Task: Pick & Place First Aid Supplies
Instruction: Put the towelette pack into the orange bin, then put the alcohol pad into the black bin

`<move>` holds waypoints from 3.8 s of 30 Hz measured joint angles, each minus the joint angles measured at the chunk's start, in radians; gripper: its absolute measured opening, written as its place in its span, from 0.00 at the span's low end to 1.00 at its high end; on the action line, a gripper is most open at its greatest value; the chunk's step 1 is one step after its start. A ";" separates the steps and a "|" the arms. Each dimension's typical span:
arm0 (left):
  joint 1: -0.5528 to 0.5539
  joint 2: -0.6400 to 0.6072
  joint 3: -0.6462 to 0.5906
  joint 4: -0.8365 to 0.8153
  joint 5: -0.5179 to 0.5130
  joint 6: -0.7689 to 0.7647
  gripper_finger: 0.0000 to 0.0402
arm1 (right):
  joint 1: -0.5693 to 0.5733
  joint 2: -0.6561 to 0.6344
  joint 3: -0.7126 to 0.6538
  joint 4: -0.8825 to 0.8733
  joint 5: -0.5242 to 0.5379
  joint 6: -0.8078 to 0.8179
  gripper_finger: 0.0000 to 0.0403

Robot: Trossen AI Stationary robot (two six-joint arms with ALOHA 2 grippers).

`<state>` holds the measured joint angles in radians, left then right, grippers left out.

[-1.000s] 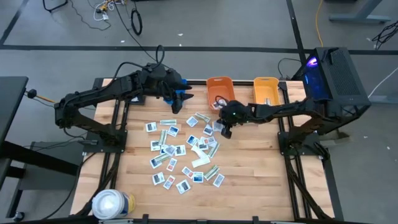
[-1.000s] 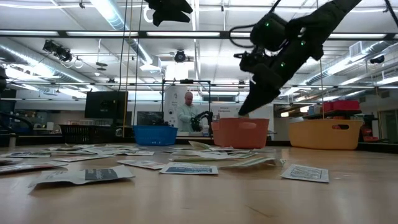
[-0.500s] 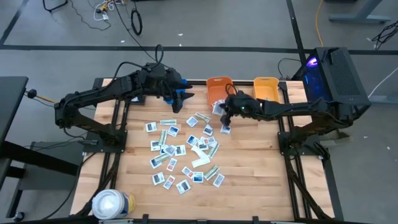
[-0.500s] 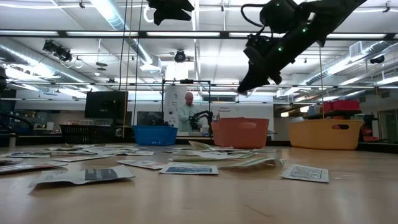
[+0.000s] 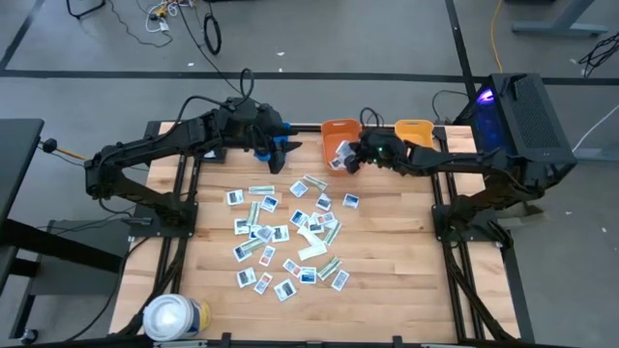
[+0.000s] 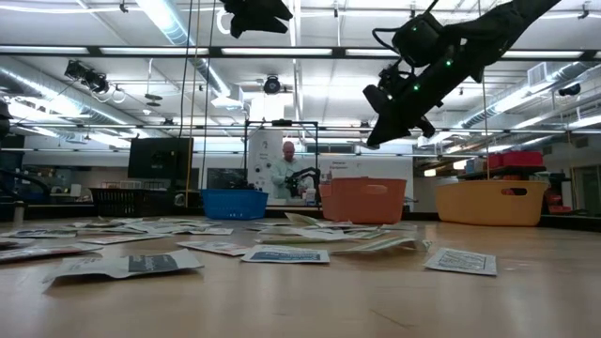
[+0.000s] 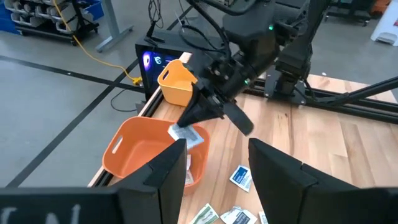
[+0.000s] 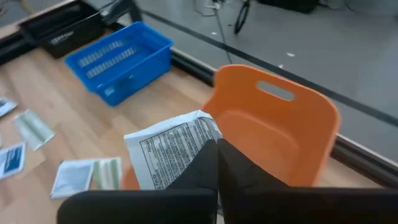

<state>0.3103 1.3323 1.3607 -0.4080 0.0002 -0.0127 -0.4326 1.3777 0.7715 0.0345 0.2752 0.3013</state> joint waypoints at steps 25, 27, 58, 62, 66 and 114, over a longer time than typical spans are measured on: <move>0.001 0.000 0.000 -0.001 -0.029 -0.002 0.44 | -0.103 0.076 0.001 0.011 0.014 0.022 0.00; 0.001 0.000 0.000 -0.001 -0.049 -0.002 0.44 | -0.103 0.076 0.001 0.010 0.014 0.022 0.00; 0.000 0.000 0.000 -0.001 -0.109 -0.004 0.44 | -0.059 0.074 0.001 0.001 -0.491 -0.205 0.58; 0.000 0.000 0.000 -0.001 -0.108 -0.004 0.44 | -0.018 0.073 0.001 -0.023 -0.612 -0.257 0.56; 0.000 0.000 0.000 -0.001 -0.108 -0.004 0.44 | 0.053 0.073 0.001 -0.103 -0.633 -0.288 0.53; 0.000 0.000 0.000 0.000 -0.108 -0.003 0.44 | 0.253 0.273 0.001 -0.316 -0.289 -0.313 0.22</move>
<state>0.3099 1.3323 1.3605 -0.4084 -0.1081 -0.0159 -0.1795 1.6508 0.7723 -0.2813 -0.0133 -0.0119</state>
